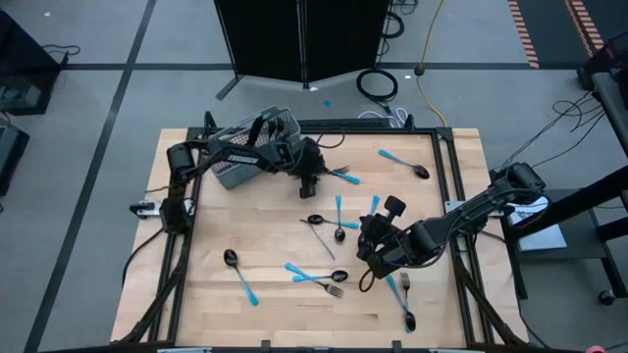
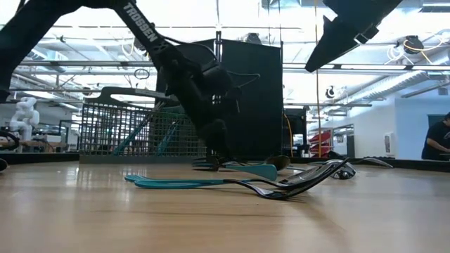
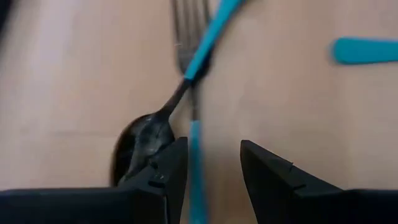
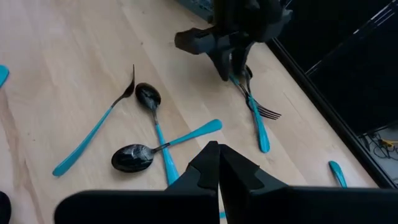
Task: Sort silverware
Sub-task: Put the blue fork in the silverware rack
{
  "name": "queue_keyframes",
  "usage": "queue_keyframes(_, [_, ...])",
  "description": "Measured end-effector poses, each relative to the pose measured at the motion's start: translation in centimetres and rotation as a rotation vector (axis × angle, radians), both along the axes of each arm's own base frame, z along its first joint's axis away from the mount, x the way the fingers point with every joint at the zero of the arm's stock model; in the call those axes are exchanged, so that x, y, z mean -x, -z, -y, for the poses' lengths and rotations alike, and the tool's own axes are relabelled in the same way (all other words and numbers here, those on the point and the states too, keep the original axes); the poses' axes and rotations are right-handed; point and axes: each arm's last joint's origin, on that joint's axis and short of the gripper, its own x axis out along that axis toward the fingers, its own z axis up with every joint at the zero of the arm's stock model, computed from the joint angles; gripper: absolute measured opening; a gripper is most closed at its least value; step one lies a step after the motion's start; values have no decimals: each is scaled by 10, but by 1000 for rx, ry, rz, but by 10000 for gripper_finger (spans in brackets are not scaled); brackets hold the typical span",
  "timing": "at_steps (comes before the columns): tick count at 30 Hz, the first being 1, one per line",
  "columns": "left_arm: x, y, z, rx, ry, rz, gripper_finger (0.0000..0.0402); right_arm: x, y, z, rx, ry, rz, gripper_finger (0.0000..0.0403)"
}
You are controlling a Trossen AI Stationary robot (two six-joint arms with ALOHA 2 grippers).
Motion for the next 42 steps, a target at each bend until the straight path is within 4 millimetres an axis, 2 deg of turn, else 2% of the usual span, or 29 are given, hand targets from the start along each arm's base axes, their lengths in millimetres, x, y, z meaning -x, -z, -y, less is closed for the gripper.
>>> queue_keyframes(5, [-5, -6, 1, -127, -20, -27, 145, 0, 0, 0, 1, -1, -2, 0])
queue_keyframes(20, [-4, -5, 1, -94, -10, -28, 145, 0, 0, 0, -1, -1, 0, 0])
queue_keyframes(27, [-7, 12, -1, -89, -16, -62, 145, 0, 0, 0, 1, -3, -2, 0])
queue_keyframes(34, [-7, 13, 0, -96, -28, -73, 145, 0, 0, 0, 3, -4, -5, 0])
queue_keyframes(42, [-7, 13, -3, -24, -132, -42, 145, 0, 0, 0, 4, -5, -6, 0])
